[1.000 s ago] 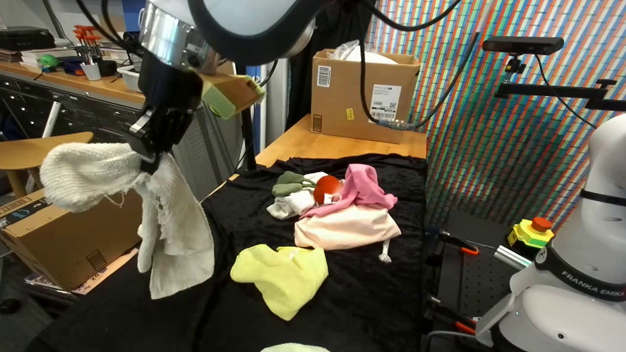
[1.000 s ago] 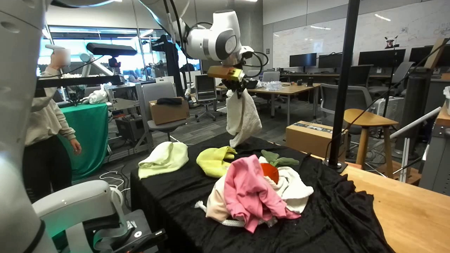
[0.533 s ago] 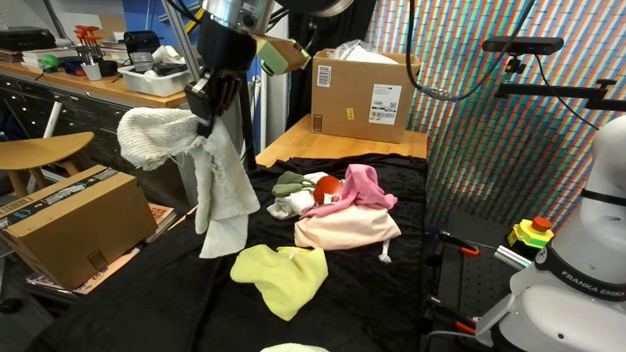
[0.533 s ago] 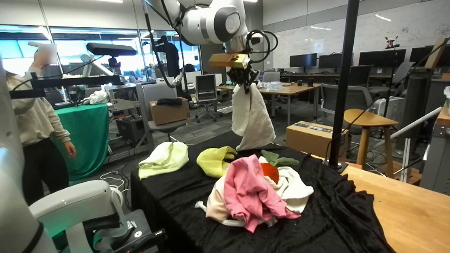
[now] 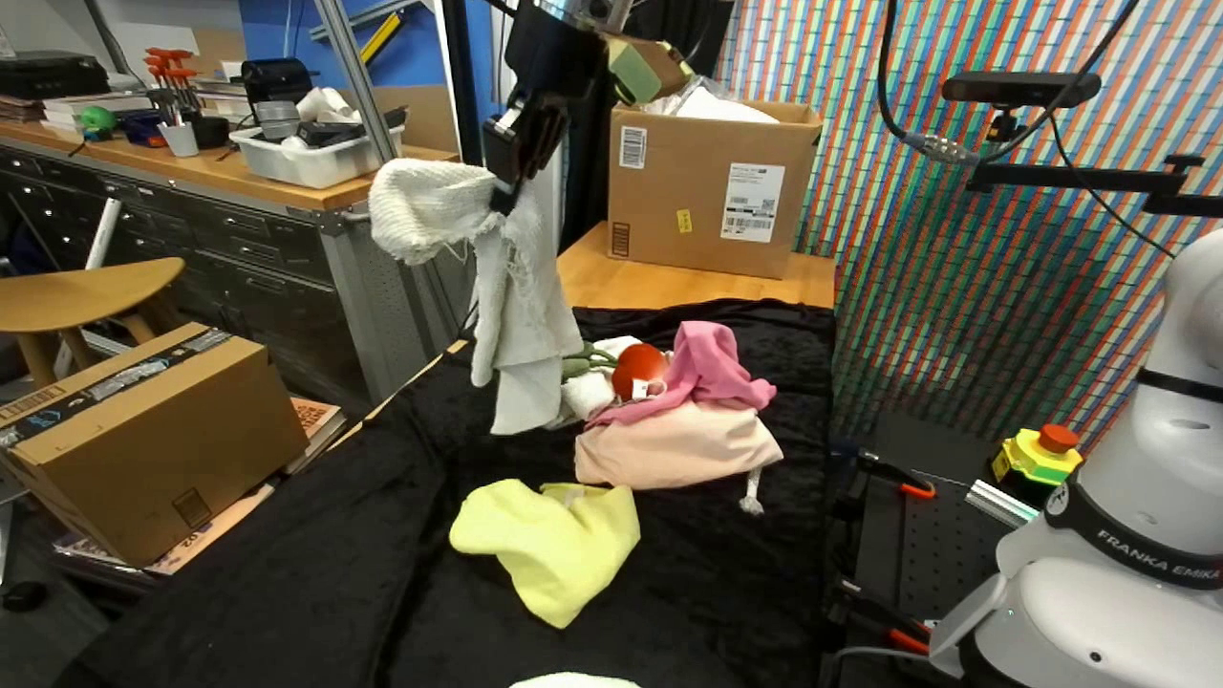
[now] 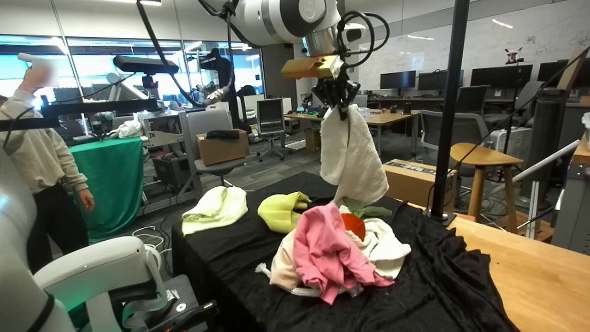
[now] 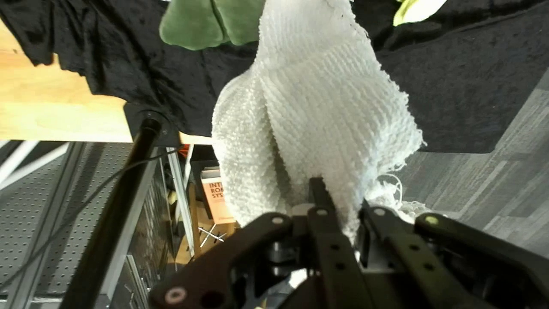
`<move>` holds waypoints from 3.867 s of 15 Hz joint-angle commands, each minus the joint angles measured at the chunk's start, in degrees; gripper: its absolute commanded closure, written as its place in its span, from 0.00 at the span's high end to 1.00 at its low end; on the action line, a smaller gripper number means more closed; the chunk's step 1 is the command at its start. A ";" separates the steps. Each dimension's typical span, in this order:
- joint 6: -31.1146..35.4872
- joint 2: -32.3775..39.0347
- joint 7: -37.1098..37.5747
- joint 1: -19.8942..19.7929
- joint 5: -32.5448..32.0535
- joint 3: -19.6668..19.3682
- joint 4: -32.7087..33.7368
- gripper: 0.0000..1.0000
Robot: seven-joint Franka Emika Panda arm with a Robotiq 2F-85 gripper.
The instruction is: Put the things on one heap
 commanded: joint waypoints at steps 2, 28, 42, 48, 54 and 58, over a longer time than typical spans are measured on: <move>-0.25 -5.01 -1.29 -2.08 -0.52 -2.30 -5.16 0.06; -14.42 7.94 -5.88 -3.76 -10.60 -3.78 -7.29 0.67; -8.56 1.21 -8.17 -0.79 -12.95 -0.38 -13.96 1.00; -6.71 2.19 -3.08 3.98 -12.05 4.47 -15.92 1.00; -7.08 5.77 4.54 8.97 -10.88 9.07 -16.09 1.00; -6.54 8.91 5.33 11.01 -6.23 11.01 -15.45 1.00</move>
